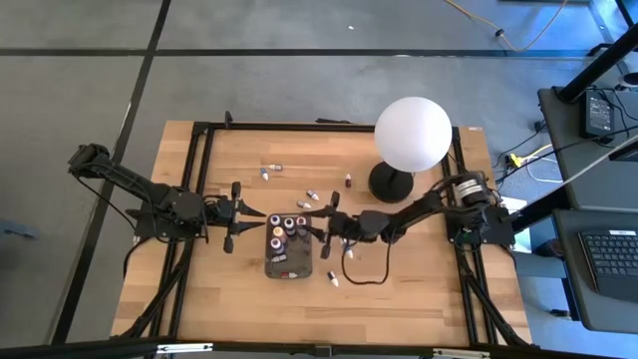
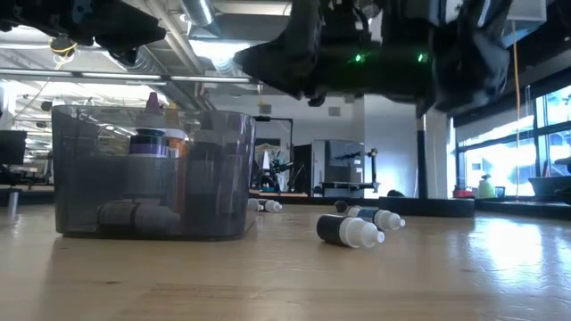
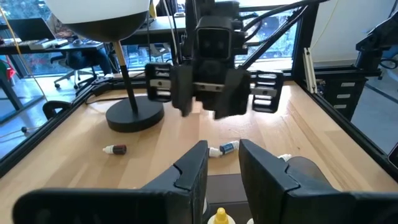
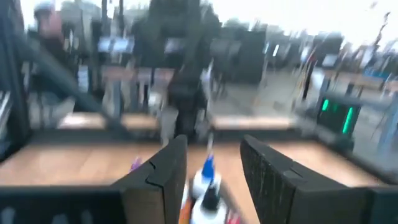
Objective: Pick & Place food coloring
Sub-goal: Put the small green food coloring bottle into the black bin
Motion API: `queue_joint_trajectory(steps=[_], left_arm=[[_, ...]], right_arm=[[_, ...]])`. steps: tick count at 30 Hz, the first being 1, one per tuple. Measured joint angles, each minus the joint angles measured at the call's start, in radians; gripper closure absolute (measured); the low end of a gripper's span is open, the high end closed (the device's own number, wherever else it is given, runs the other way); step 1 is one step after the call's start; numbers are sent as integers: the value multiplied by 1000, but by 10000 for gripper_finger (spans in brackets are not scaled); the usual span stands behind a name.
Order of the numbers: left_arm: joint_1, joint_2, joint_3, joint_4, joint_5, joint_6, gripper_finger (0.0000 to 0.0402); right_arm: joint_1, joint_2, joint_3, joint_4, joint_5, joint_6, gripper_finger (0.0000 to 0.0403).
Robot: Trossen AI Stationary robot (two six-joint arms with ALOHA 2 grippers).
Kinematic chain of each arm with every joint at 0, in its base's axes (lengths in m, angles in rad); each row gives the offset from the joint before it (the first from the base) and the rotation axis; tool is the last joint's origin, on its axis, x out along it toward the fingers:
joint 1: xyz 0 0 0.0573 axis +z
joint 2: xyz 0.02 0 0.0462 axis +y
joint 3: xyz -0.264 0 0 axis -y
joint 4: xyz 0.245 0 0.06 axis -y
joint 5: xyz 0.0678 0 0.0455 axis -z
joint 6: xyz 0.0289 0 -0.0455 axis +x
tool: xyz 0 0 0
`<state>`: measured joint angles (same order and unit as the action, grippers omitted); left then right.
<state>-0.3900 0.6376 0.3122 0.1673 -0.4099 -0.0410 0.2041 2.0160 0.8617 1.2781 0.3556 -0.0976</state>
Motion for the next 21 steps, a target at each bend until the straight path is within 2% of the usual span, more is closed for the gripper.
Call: queue_joint_trajectory(steps=[6, 10, 14, 21], left_arm=[[0, 0, 0, -2, 0, 1, 313], [0, 0, 0, -3, 1, 2, 313], [0, 0, 0, -3, 1, 2, 313], [0, 0, 0, -3, 2, 1, 313]], right_arm=[[30, -209, 12, -570, -2, 98, 249], [54, -327, 21, -876, -79, 148, 249], [89, -391, 21, -1027, -198, 146, 249], [150, -409, 21, -1186, -228, 250, 249]])
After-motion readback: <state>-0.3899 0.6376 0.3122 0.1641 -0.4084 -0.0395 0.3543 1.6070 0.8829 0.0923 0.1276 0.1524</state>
